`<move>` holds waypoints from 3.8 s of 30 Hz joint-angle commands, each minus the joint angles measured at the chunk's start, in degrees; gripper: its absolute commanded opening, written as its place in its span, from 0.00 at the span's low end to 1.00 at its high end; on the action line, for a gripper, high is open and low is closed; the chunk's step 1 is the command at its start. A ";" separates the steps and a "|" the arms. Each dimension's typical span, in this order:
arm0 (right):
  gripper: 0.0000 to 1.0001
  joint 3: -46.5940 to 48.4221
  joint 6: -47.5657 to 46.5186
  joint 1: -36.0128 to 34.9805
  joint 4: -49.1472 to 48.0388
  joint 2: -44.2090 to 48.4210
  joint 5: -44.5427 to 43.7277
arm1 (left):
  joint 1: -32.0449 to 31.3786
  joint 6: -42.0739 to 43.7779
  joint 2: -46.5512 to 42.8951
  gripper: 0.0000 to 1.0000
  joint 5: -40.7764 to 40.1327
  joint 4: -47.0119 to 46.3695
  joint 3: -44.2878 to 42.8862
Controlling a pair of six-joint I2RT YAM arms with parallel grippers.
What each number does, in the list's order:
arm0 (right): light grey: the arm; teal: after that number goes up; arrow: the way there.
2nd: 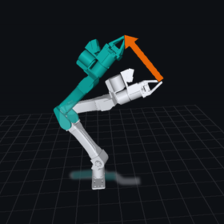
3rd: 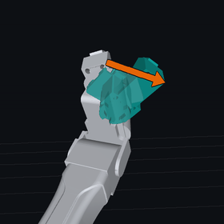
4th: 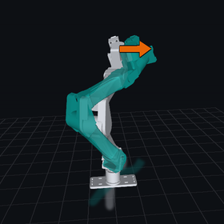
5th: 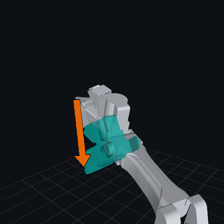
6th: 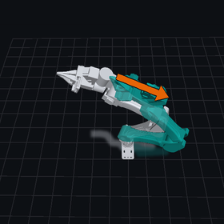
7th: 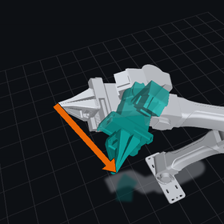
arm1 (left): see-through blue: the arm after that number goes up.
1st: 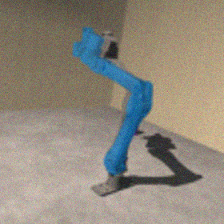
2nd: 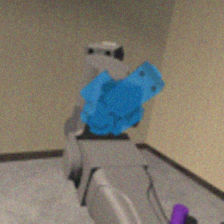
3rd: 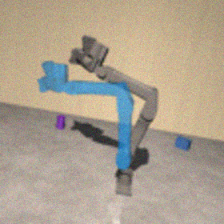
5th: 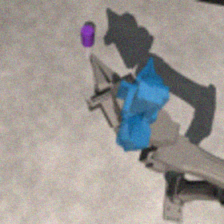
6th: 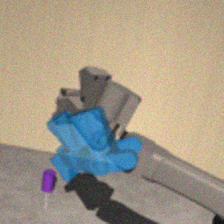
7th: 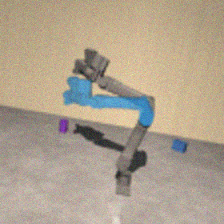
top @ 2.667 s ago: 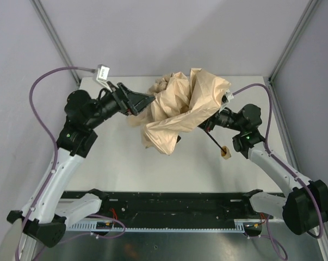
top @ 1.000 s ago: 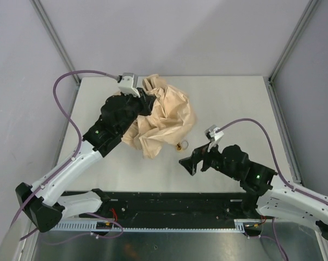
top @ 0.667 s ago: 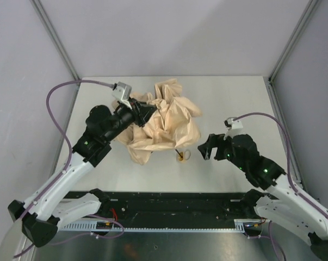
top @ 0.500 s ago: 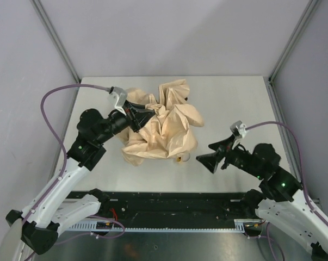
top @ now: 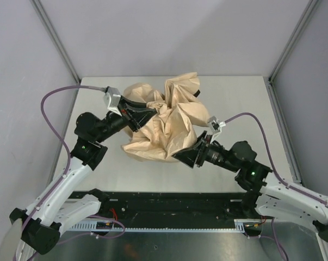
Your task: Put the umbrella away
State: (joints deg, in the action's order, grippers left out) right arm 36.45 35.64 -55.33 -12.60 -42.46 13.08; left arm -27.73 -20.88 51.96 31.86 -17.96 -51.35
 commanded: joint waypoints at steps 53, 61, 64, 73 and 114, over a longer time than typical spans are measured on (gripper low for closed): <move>0.88 20.48 -18.47 -21.04 25.22 -14.16 -47.11 | 3.13 -11.26 -6.51 0.00 -31.16 -1.62 6.46; 0.84 18.21 -24.18 1.59 34.38 -4.51 -15.53 | 5.41 -16.82 -1.78 0.00 -22.08 16.55 -3.55; 0.76 12.34 -25.43 10.74 29.18 -2.12 1.15 | 8.13 -23.19 -0.07 0.00 -16.40 21.21 -4.95; 0.91 -1.60 -23.58 8.28 -3.50 -11.91 6.48 | 9.95 -29.26 2.58 0.00 -6.96 21.83 -4.77; 0.00 -5.48 -5.94 19.11 -34.28 -19.27 25.79 | 7.34 -18.88 4.86 0.28 7.22 18.35 -6.04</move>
State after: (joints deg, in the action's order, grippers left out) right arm 30.33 30.48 -33.17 -40.97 -64.42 35.42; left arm -18.11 -41.30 53.95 39.20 2.55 -55.79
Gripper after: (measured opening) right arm 0.098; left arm 0.368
